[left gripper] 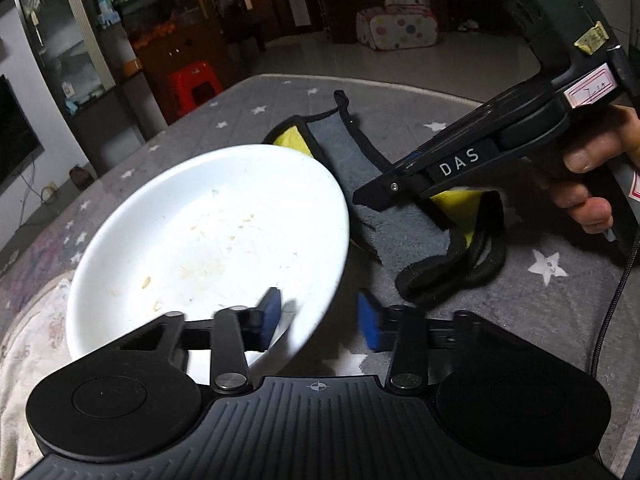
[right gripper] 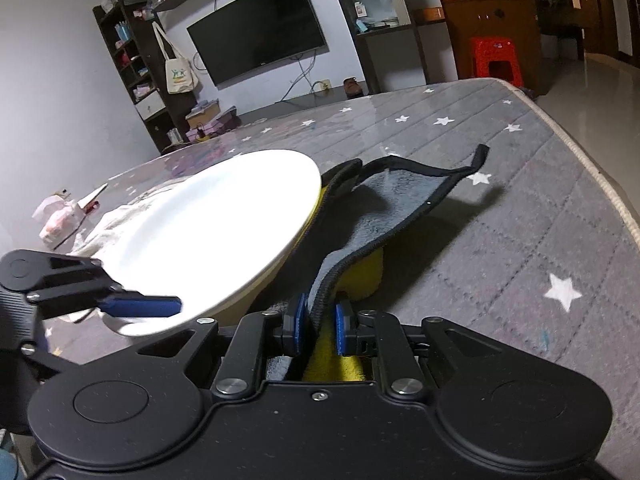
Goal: Clean bowl
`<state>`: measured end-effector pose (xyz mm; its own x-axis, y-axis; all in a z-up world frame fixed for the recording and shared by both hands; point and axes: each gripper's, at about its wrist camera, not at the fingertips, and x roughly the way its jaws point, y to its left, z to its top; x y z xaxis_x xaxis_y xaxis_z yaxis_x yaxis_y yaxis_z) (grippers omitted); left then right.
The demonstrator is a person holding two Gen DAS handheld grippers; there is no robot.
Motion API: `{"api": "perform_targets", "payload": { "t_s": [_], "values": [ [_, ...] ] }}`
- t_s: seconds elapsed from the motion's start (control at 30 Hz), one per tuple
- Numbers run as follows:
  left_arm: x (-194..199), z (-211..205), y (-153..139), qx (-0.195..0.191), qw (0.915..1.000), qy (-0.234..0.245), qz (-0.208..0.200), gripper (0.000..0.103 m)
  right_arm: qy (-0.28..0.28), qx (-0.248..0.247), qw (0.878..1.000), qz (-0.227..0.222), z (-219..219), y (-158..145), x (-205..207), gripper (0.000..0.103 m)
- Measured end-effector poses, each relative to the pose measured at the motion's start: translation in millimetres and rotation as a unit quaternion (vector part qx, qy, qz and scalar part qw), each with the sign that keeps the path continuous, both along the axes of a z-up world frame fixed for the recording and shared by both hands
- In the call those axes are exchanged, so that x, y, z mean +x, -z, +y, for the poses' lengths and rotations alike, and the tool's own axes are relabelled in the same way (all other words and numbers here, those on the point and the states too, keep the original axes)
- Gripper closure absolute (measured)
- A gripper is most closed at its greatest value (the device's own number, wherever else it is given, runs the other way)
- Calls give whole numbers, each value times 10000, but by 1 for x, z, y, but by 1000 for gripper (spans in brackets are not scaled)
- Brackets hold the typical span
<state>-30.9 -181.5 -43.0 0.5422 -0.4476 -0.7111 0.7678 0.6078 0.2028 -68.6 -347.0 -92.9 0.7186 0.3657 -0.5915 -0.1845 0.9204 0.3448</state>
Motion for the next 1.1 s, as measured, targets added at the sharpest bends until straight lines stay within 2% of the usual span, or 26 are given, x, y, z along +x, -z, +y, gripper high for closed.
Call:
{"api": "perform_targets", "payload": {
  "t_s": [0.1, 0.23, 0.33, 0.4, 0.47, 0.6, 0.67, 0.9, 1.1],
  "values": [
    [4, -1, -1, 32, 10000, -36, -23, 62, 1, -16, 10000, -21, 1, 0, 2, 86],
    [2, -5, 0, 178, 9995, -97, -253, 39, 13, -97, 9999, -51, 3, -1, 2, 86],
    [3, -7, 0, 172, 9994, -114, -273, 30, 27, -235, 9997, -103, 6, -1, -1, 81],
    [3, -5, -3, 151, 9993, -201, -272, 29, 59, -298, 9995, -131, 6, -2, -2, 73],
    [4, -5, -5, 108, 9992, -283, -261, 25, 114, -345, 9992, -164, 6, -3, -4, 70],
    [5, -1, -10, -28, 9985, -511, -178, 22, 231, -380, 9987, -240, 4, -6, -6, 57],
    [7, 3, -14, -126, 9976, -673, -130, 22, 296, -383, 9983, -312, 3, -9, -9, 54],
    [3, 23, -39, -616, 9881, -1412, 29, 20, 484, -531, 9955, -611, 5, -24, -21, 40],
    [-7, 35, -59, -842, 9790, -1859, -18, 19, 568, -621, 9935, -769, 8, -32, -29, 33]
  ]
}}
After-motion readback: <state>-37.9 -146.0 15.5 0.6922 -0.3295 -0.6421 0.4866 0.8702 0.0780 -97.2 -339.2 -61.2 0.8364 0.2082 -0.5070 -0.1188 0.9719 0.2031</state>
